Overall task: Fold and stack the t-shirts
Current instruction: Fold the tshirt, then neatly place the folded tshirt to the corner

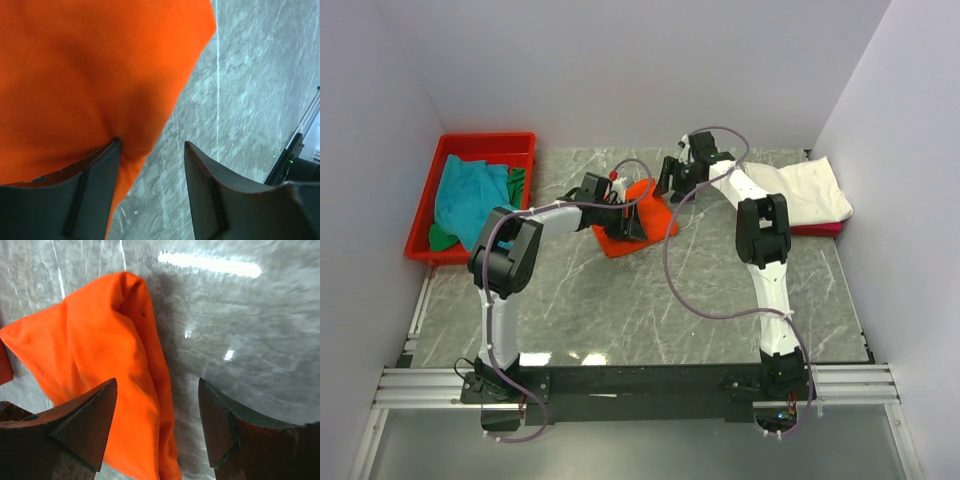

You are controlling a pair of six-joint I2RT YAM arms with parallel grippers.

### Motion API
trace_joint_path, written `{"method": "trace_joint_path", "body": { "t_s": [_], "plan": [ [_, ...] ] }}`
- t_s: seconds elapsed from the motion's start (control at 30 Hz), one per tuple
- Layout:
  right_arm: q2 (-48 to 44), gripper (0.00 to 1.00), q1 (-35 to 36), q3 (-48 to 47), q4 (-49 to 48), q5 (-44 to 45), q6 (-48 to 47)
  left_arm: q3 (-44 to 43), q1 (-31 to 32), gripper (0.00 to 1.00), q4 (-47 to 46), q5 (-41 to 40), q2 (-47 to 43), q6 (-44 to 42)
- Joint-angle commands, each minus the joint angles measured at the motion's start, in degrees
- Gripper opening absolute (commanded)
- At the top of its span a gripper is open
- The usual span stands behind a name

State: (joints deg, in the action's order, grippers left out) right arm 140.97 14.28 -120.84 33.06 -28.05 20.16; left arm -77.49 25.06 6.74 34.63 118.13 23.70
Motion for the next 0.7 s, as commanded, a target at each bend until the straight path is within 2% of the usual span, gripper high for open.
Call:
{"method": "trace_joint_path", "body": {
  "t_s": [0.0,0.17,0.3,0.5,0.67],
  "plan": [
    [0.88,0.73,1.10,-0.80,-1.07,-0.77,2.51,-0.73,0.17,0.58,3.18,-1.67,2.10,-0.76],
    [1.59,0.73,1.36,-0.89,-0.19,-2.53,2.78,5.31,1.22,0.57,2.40,-0.18,0.97,-1.29],
    [1.33,0.73,2.41,-0.72,4.10,-2.53,1.46,8.93,2.45,0.56,0.73,0.43,-0.52,-1.03],
    [-0.78,0.73,4.96,2.44,7.02,0.79,-2.14,13.68,4.47,0.56,-1.47,2.45,-3.51,-0.41],
    [0.98,0.72,6.02,0.16,12.46,0.98,-4.51,17.63,4.82,0.55,-2.79,2.72,-6.06,0.29]
  ]
}}
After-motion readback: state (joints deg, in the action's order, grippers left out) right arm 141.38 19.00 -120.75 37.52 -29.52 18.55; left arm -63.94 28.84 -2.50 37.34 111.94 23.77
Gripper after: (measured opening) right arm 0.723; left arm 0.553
